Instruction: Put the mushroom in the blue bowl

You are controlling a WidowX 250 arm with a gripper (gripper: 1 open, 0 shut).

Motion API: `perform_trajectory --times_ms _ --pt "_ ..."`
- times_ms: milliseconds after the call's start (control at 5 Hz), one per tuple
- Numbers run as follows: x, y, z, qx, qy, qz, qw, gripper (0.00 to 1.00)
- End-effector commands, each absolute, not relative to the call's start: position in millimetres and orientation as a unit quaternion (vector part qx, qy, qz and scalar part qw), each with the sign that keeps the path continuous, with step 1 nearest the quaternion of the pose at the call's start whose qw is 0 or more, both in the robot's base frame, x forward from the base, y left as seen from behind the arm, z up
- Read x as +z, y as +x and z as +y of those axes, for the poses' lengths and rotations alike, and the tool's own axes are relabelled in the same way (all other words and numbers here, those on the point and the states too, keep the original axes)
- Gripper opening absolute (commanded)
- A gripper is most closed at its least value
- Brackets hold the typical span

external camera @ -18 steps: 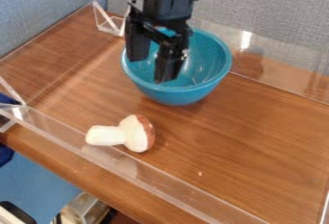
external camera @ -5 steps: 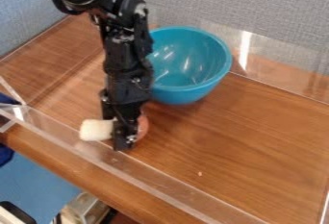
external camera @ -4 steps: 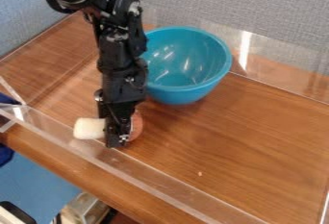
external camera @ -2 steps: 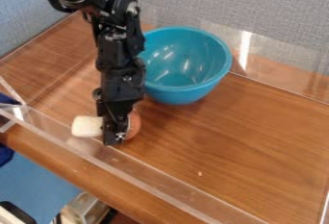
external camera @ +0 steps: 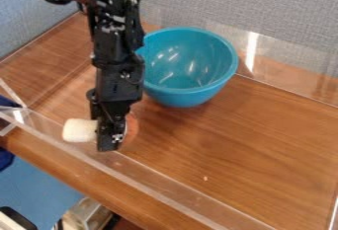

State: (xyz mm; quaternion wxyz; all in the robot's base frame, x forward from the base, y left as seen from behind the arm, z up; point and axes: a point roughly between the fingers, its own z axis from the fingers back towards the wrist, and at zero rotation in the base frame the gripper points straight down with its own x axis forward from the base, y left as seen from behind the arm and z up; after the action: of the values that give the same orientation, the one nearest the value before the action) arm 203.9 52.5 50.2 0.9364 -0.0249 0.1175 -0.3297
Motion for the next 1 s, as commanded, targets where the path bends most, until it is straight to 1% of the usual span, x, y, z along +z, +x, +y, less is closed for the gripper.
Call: perform_trajectory --times_ms 0,200,600,800 --pt "71.9 211.8 49.9 -0.326 -0.009 0.095 0.941 0.00" --pt "76.8 213.9 46.5 -0.325 -0.006 0.093 0.941 0.00" --pt "62.7 218.2 43.4 -0.314 -0.006 0.091 0.945 0.00" --pt "60.3 220.7 41.7 -0.305 -0.003 0.088 0.948 0.00"
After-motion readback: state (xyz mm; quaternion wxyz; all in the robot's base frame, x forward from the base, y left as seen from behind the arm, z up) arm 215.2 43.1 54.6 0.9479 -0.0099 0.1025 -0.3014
